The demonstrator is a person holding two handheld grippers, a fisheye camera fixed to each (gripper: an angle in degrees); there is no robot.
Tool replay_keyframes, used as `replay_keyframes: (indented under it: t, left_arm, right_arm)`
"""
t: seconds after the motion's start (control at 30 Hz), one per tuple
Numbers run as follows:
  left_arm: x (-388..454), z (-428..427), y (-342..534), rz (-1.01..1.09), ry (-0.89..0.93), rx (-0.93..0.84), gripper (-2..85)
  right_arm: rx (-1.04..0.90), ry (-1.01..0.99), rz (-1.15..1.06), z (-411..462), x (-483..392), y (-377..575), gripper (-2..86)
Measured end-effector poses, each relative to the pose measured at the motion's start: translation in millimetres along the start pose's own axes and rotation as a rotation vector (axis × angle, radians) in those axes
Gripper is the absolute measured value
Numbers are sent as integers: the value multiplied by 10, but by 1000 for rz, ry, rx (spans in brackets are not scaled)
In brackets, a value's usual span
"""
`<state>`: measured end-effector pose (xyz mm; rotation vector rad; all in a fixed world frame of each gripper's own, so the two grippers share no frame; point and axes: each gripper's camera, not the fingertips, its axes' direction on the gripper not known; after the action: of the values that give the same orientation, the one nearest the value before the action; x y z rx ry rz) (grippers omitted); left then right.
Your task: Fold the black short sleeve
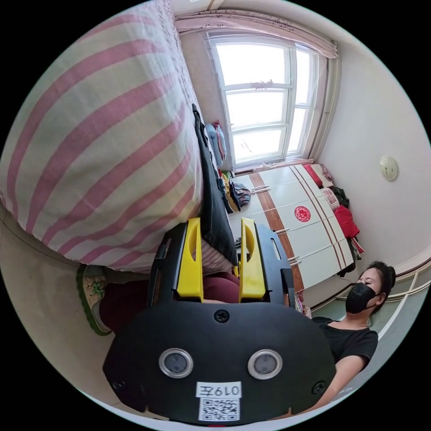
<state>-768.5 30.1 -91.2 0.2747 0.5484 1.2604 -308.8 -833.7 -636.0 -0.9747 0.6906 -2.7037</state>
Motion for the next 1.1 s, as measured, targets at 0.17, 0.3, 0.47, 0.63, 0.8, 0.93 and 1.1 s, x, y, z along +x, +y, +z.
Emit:
replay_keyframes:
  t: [0.17,0.3,0.47,0.63,0.8,0.93,1.1]
  left_arm:
    - [-102,6,74,-1,42,60,119]
    - [-227,20,169,-30,121,121,114]
    - [-244,125,219,-16,40,138,89]
    - [-111,250,299,40,-140,160,58]
    - [-27,405,428,65,-265,219,34]
    - [-26,541,530,60,-299,244,28]
    - [31,676,658,81,-291,286,24]
  right_arm:
    - [30,-12,-27,62,24,69,61]
    - [30,-12,-58,170,32,136,56]
    - [40,20,-64,322,78,218,29]
    - [117,94,-70,503,66,328,6]
    - [139,259,-134,751,-96,456,0]
    - [129,310,-172,947,-155,532,-2]
    - [151,303,-179,1122,-135,638,-2]
